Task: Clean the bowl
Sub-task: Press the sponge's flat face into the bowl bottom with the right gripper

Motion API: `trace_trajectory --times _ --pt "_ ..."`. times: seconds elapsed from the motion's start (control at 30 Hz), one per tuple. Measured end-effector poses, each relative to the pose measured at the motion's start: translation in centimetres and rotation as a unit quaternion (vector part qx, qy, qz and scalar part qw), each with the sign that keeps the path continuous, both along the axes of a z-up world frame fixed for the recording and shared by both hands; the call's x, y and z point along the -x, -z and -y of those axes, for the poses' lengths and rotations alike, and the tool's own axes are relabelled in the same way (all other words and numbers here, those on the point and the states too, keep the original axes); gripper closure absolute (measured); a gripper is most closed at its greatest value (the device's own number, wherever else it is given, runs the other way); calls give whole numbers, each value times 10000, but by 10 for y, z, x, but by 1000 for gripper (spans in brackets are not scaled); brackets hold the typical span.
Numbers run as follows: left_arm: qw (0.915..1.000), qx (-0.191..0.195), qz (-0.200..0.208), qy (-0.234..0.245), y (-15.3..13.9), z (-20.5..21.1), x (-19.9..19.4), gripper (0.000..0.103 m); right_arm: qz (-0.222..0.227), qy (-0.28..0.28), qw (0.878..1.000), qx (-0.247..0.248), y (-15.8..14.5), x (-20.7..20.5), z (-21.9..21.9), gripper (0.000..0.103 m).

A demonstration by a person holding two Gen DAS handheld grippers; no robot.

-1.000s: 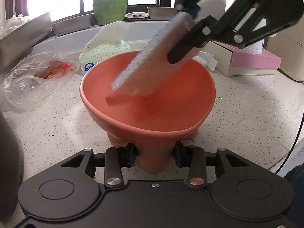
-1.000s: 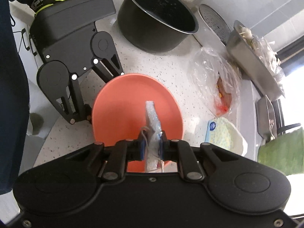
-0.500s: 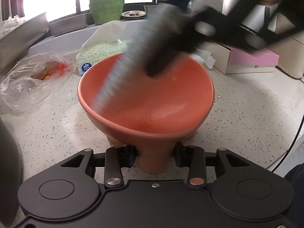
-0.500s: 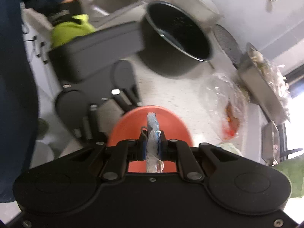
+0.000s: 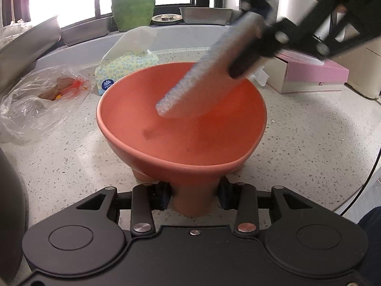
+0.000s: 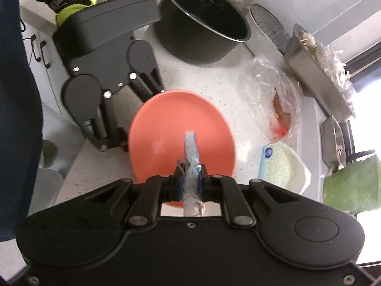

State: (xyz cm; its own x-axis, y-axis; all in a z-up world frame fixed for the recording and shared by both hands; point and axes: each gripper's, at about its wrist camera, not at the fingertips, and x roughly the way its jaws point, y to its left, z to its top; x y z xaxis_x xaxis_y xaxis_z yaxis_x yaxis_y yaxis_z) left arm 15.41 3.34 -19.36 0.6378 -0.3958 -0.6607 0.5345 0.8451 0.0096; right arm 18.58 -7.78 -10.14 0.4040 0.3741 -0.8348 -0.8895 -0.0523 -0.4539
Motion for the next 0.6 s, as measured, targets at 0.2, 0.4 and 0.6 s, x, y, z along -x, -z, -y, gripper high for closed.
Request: trace_trajectory --times 0.2,0.4,0.6 --pt "10000 -2 5 -33 0 1 1 65 -188 98 9996 -209 3 8 -1 90" --pt "10000 -16 -4 -59 -1 1 1 65 -145 518 9976 -443 15 -2 -1 82" --pt "10000 -15 -14 -91 -2 1 1 65 -381 1034 9910 -763 18 -13 12 76"
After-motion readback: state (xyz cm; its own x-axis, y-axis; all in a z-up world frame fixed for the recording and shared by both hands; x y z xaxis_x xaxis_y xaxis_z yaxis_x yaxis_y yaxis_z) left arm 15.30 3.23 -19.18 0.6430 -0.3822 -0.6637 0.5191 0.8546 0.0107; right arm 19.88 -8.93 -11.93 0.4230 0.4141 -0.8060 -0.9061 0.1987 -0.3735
